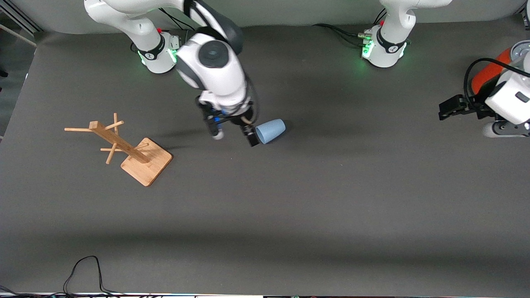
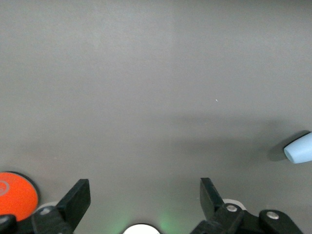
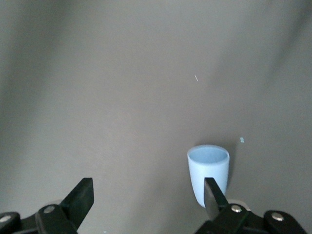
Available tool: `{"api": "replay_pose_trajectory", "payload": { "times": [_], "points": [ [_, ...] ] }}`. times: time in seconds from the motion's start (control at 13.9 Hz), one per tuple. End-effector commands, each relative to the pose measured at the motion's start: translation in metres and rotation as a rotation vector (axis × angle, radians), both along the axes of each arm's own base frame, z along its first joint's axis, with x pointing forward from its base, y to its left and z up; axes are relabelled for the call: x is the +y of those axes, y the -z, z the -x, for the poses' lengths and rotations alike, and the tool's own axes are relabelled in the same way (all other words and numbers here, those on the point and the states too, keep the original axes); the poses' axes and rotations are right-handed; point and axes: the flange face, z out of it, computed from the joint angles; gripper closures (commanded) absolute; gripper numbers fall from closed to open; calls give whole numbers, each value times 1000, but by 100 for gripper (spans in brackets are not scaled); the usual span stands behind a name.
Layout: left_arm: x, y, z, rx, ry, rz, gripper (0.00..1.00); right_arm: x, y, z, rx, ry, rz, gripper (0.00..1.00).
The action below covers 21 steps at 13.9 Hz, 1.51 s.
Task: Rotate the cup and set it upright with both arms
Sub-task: 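Lower the blue cup onto its side and open the right gripper, then withdraw the right gripper to the stand while the left gripper reaches the cup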
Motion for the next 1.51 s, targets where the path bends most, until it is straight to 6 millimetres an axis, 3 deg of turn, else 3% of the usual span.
{"api": "replay_pose_trajectory", "payload": {
  "times": [0.0, 0.22, 0.36, 0.5, 0.72, 0.93, 1.08, 1.29, 1.43],
  "points": [
    [-47, -5, 9, -3, -50, -9, 0, -47, -21, -23, -44, -134, 29, 0],
    [-104, -9, 18, -18, -85, -12, 0, -136, -59, -63, -87, -292, -19, 0],
    [-153, -7, 16, -16, -140, -8, 0, -198, -76, -72, -66, -478, 15, 0],
    [-194, -6, 11, -6, -208, 2, 0, -254, -96, -70, -35, -644, 53, 0],
    [-259, 5, 20, -11, -269, -20, 0, -318, -132, -53, -5, -802, 75, 0],
    [-342, 28, 30, -44, -367, -62, 0, -349, -153, -33, 27, -889, 80, 0],
    [-405, 60, 44, -79, -404, -106, 0, -361, -157, -29, 35, -938, 77, 0],
    [-481, 118, 83, -144, -383, -186, 0, -355, -154, -31, 31, -961, 83, 0],
    [-521, 161, 112, -193, -366, -234, 0, -353, -148, -36, 21, -993, 89, 0]
  ]
}}
